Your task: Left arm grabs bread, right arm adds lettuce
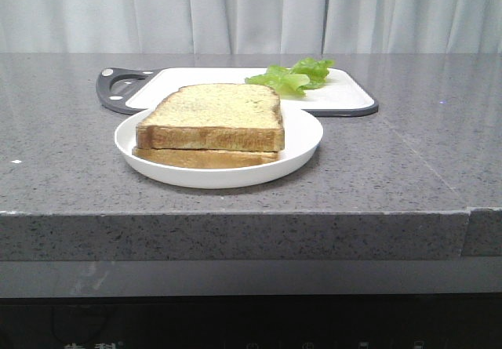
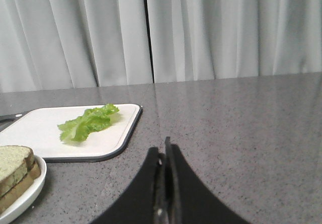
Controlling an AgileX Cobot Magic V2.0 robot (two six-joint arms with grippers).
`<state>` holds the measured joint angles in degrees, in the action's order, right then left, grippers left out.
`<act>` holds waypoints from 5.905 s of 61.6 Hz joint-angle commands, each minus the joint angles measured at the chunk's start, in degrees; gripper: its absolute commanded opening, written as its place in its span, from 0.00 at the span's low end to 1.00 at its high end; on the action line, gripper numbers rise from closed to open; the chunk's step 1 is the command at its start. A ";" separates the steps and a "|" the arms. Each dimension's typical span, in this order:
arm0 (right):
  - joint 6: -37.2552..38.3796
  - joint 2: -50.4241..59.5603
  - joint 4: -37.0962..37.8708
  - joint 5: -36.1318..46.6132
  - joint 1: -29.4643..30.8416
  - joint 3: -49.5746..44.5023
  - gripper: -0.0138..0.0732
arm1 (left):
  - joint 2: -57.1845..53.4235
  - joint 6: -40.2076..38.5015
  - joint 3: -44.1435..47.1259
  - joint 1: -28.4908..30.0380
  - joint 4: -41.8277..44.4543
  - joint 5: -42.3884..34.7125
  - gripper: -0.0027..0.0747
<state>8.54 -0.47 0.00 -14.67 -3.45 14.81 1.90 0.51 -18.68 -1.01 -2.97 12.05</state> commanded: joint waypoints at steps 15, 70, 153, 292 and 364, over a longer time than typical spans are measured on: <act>-0.34 -16.32 1.51 -9.38 0.44 20.63 0.08 | 16.29 -0.06 -21.05 0.05 0.13 13.71 0.01; -0.34 -33.72 1.29 -16.78 0.44 24.18 0.57 | 33.56 -0.06 -22.03 0.05 -2.76 17.34 0.59; -0.34 -33.72 1.24 -16.33 0.44 24.18 0.70 | 92.30 17.28 -57.26 -20.50 -38.86 40.60 0.54; -29.38 -82.21 -36.61 -21.84 -0.53 56.96 0.70 | 63.96 20.85 -49.06 -2.42 -35.28 50.23 0.01; -40.84 -120.36 -57.84 -28.05 -2.03 92.18 0.48 | 63.96 20.85 -49.06 -2.42 -35.28 50.23 0.01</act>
<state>-31.30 -124.36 -54.93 -44.46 -5.46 104.82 67.23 21.17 -66.34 -3.57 -35.54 64.21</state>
